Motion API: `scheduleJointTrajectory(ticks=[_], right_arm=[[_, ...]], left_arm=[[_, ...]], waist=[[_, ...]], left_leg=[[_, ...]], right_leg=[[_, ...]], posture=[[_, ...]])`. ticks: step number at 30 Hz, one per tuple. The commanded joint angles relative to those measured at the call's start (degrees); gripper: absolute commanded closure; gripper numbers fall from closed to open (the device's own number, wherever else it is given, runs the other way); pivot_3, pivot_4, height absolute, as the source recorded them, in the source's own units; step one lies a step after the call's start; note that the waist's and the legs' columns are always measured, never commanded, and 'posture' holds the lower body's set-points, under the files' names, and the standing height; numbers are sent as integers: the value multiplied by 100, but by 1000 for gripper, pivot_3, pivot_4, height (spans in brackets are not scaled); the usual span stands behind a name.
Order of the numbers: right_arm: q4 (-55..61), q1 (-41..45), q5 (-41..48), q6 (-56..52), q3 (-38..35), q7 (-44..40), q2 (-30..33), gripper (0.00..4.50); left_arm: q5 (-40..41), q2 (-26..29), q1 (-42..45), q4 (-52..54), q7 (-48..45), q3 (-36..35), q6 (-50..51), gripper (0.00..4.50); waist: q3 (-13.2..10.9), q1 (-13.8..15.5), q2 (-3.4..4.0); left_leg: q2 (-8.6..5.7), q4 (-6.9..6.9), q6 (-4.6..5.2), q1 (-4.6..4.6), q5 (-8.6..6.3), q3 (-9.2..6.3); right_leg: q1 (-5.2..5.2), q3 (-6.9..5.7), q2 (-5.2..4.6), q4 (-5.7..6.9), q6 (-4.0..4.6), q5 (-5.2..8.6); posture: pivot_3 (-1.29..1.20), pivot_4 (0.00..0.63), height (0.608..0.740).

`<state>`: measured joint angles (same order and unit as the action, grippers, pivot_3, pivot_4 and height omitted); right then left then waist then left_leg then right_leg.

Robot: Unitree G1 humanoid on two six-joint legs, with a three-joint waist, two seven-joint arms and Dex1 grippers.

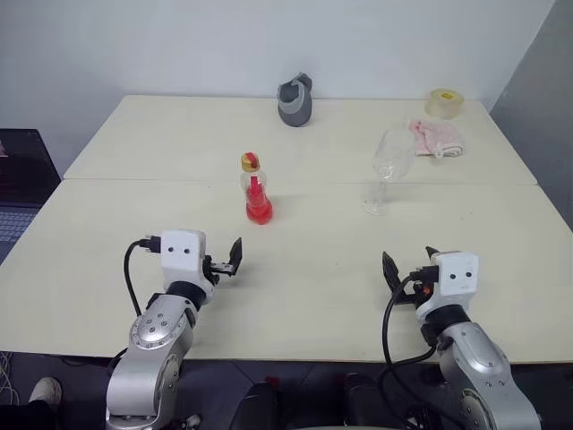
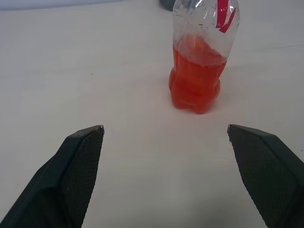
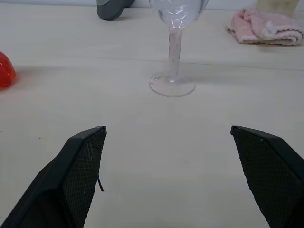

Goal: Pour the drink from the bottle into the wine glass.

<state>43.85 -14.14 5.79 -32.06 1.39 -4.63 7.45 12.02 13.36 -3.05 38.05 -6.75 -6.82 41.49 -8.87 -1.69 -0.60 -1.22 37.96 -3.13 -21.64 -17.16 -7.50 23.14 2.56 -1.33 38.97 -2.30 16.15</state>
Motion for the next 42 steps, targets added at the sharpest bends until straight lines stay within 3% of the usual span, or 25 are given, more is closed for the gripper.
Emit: scheduleJointTrajectory(ticks=[1, 28, 36, 42], right_arm=[[195, 51, 38, 28, -62, 25, -19, 0], [197, 140, 71, -38, -110, -51, 30, 0], [-130, 694, 717, -117, -354, -853, 503, 0], [-288, 1290, 2100, -112, -518, -2162, 941, 0]], left_arm=[[62, -35, 105, 301, 58, 7, 112, 39], [74, -65, 274, 82, 74, 17, -57, 39], [-77, 102, 866, -1080, -208, 107, -696, 39], [-201, 183, 1460, -1992, -358, 197, -1155, 39]], waist=[[0, 0, 0], [0, 1, 0], [0, 0, -1], [-1, -3, -2]], left_leg=[[0, 0, 0, 0, 0, 0], [0, 0, -3, 0, 2, 0], [-4, 2, -19, 1, 11, 16], [-4, 1, -3, -1, 3, 17]], right_leg=[[0, 0, 0, 0, 0, 0], [0, 0, 0, 0, 0, 0], [-2, -1, 2, 1, 1, 0], [-1, -3, 2, 1, 1, -1]], posture=[[0, 150, 740], [0, 150, 740], [0, 150, 740], [0, 150, 740]])
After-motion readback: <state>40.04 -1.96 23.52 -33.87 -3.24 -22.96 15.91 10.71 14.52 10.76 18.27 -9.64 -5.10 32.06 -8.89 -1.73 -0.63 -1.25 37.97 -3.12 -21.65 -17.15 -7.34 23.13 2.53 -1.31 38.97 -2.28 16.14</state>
